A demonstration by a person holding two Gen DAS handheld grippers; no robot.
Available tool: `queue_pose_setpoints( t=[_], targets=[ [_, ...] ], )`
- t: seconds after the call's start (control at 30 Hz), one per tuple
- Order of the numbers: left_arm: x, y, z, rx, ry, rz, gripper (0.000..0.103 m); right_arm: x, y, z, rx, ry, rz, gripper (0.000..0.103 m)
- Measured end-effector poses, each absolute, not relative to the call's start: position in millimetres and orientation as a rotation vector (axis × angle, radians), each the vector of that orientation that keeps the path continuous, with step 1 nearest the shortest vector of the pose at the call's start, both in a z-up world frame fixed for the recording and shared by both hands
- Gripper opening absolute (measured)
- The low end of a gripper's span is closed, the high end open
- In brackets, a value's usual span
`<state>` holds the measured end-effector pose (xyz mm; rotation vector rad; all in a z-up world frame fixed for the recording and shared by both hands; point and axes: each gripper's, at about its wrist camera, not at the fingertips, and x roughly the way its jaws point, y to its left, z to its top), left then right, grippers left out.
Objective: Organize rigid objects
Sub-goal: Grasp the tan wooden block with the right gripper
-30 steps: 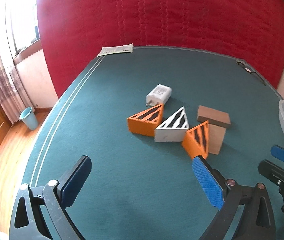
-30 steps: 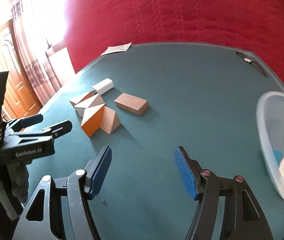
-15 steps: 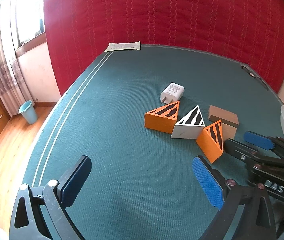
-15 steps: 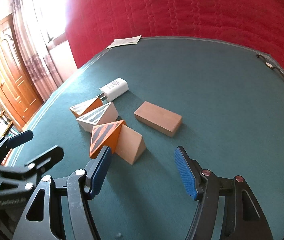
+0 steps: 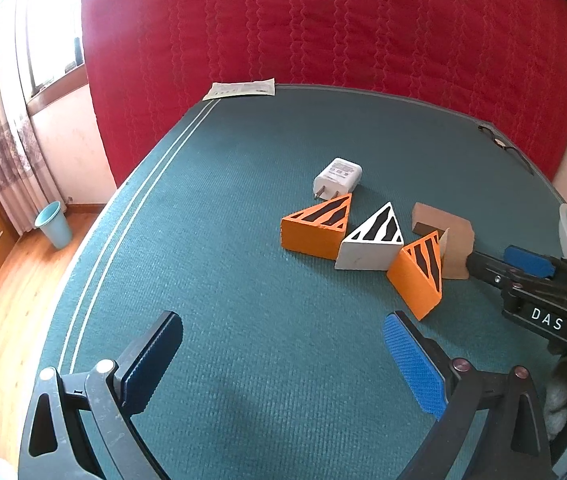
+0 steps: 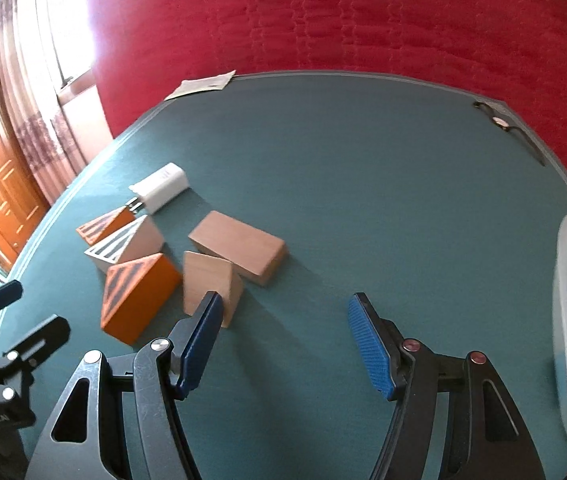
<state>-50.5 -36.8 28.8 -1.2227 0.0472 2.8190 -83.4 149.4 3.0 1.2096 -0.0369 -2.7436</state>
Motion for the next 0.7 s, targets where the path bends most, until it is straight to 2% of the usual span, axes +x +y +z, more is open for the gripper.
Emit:
queue_pose_setpoints(
  t=[0.17,0.33,0.4,0.5,0.63,0.7],
  targets=[
    [-50,-37,28,-1.224,0.051,2.820,0.102,-77,148,7,1.176,-0.065,-2.709,0.066],
    [-50,-41,31,-1.219,0.032,2.830,0.102,-73,124,8,1.156,-0.006,-2.666,0.064],
    [-49,-44,32,-1.215,0.021,2.835,0.102,-75,117,6,1.157,0.020,-2.659,0.052],
    [-50,-46,32,-1.219,0.009,2.838,0.102,-80,110,3,1.169,0.038,-2.657,0.045],
    [-50,-44,31,-1.220,0.010,2.833,0.102,-89,108,4,1.173,0.031,-2.673,0.042],
    [-50,-43,31,-1.218,0.017,2.831,0.102,-92,108,2,1.179,0.029,-2.680,0.035]
  ],
)
